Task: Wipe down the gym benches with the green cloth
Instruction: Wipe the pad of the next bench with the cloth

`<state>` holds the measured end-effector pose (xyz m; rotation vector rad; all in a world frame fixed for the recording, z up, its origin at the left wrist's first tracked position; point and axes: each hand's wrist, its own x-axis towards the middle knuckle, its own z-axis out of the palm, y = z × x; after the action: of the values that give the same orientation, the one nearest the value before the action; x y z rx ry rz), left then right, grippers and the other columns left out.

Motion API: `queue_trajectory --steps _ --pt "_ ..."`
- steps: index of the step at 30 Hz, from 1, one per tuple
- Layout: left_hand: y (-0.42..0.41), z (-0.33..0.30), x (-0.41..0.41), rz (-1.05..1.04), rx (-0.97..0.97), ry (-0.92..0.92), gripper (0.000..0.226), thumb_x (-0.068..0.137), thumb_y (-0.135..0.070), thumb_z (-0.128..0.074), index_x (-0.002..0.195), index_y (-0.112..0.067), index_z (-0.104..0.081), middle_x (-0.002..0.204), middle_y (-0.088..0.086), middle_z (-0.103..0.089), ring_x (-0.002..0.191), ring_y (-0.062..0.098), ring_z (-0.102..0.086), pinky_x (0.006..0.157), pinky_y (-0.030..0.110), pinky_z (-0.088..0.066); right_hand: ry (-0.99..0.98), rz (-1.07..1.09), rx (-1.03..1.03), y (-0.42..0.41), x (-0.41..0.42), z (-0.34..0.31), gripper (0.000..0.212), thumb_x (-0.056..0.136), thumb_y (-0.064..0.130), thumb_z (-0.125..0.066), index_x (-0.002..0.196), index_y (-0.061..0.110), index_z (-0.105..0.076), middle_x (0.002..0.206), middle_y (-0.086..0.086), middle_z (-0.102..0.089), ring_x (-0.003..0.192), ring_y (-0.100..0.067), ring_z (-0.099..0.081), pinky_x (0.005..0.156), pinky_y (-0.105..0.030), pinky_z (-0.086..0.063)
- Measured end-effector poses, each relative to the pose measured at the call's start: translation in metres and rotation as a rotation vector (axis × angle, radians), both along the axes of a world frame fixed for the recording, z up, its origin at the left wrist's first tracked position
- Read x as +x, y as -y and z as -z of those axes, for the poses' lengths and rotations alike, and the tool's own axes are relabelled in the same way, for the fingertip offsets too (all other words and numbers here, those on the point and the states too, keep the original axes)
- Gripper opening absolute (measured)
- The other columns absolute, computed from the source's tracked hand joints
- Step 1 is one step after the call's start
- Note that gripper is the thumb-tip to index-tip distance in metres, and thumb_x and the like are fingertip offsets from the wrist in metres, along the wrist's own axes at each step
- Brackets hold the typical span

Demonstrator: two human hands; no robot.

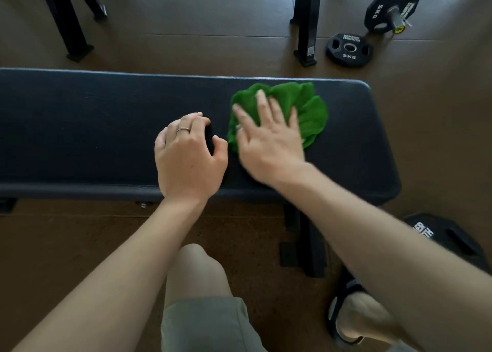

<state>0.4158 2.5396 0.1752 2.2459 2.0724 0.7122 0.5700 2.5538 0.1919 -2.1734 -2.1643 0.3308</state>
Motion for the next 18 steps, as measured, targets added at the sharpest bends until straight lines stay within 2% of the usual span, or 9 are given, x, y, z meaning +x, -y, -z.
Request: queue_trajectory --steps 4,7,9,14,18 --pt "-0.002 -0.012 -0.017 0.11 -0.004 0.06 0.036 0.097 -0.03 -0.049 0.122 -0.013 -0.069 0.129 0.005 -0.068 0.122 0.025 -0.061 0.109 0.047 -0.042 -0.033 -0.167 -0.009 0.04 0.01 -0.005 0.054 0.108 0.047 -0.017 0.162 0.047 -0.014 0.174 -0.001 0.004 0.16 -0.019 0.003 0.128 -0.053 0.004" --pt "-0.013 -0.021 -0.06 0.086 0.069 -0.105 0.034 0.098 -0.032 -0.05 0.119 -0.011 -0.067 0.12 0.008 -0.069 0.114 0.029 -0.062 0.106 0.048 -0.043 -0.005 -0.204 0.019 0.079 0.032 -0.006 0.054 0.109 0.048 -0.017 0.162 0.047 -0.013 0.174 0.0 0.003 0.16 -0.019 0.004 0.129 -0.052 0.001" --pt "-0.023 -0.021 -0.085 0.014 0.055 -0.124 0.035 0.098 -0.034 -0.05 0.118 -0.011 -0.067 0.119 0.01 -0.068 0.114 0.032 -0.061 0.105 0.05 -0.043 0.015 -0.221 0.01 0.088 0.031 -0.004 0.054 0.109 0.049 -0.017 0.162 0.048 -0.011 0.174 0.0 0.004 0.16 -0.02 0.005 0.129 -0.054 0.001" --pt "-0.029 -0.012 -0.086 -0.031 -0.015 -0.002 0.03 0.099 -0.035 -0.055 0.118 -0.015 -0.066 0.125 0.005 -0.064 0.117 0.029 -0.057 0.101 0.048 -0.046 -0.033 -0.237 0.024 0.01 -0.001 -0.003 0.053 0.107 0.049 -0.017 0.161 0.048 -0.019 0.174 -0.002 -0.003 0.16 -0.021 0.0 0.127 -0.058 0.001" --pt "-0.028 -0.013 -0.089 -0.044 -0.001 0.057 0.03 0.098 -0.034 -0.053 0.116 -0.016 -0.068 0.123 0.002 -0.066 0.115 0.026 -0.058 0.099 0.045 -0.047 -0.013 -0.206 -0.036 -0.033 -0.021 -0.003 0.054 0.108 0.048 -0.016 0.162 0.046 -0.016 0.174 -0.004 0.003 0.16 -0.023 0.004 0.126 -0.058 0.005"
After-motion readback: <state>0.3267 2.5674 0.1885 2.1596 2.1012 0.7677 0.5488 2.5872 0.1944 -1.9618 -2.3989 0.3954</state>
